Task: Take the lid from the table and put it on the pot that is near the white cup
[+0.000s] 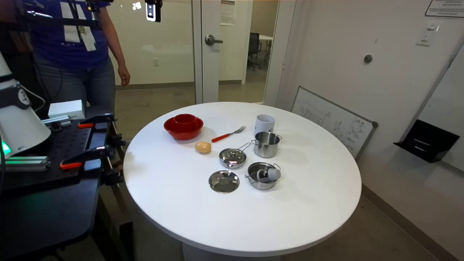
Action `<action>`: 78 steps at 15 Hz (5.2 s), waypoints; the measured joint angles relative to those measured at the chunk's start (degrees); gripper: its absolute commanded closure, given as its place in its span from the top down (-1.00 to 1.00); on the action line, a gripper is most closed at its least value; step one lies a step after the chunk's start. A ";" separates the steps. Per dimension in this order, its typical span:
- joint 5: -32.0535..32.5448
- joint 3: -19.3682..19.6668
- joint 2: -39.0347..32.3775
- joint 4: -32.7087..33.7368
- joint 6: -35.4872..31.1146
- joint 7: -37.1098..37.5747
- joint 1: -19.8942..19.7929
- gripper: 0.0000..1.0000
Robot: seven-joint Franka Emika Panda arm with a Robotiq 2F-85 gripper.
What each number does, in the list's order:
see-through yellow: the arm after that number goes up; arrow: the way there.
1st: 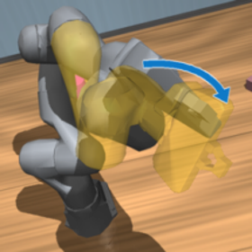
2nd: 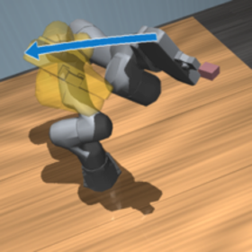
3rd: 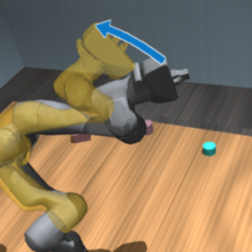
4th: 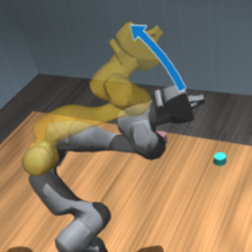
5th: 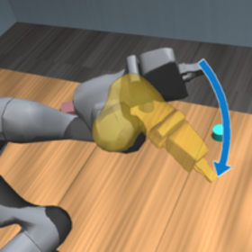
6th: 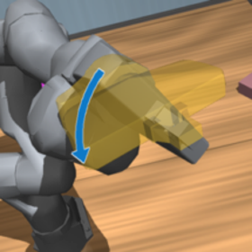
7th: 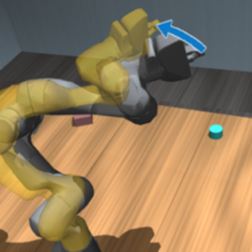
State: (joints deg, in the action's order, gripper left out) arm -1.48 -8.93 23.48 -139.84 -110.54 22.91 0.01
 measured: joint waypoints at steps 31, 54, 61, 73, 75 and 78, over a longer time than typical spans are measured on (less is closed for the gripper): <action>5.07 14.56 -42.15 8.94 -17.83 -40.94 -6.44 1.00; 6.29 13.93 -57.27 15.51 -33.89 -44.02 -13.82 1.00; 6.29 12.64 -62.28 20.88 -34.52 -45.45 -15.69 1.00; 6.28 13.60 -70.17 28.92 -33.74 -38.27 -14.82 1.00; 6.28 13.92 -71.48 30.36 -32.97 -36.91 -14.59 0.98; 6.28 14.30 -73.08 32.43 -31.56 -35.24 -14.33 0.43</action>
State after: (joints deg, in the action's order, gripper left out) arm 4.80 5.37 -49.59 -107.40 -142.09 -12.32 -14.31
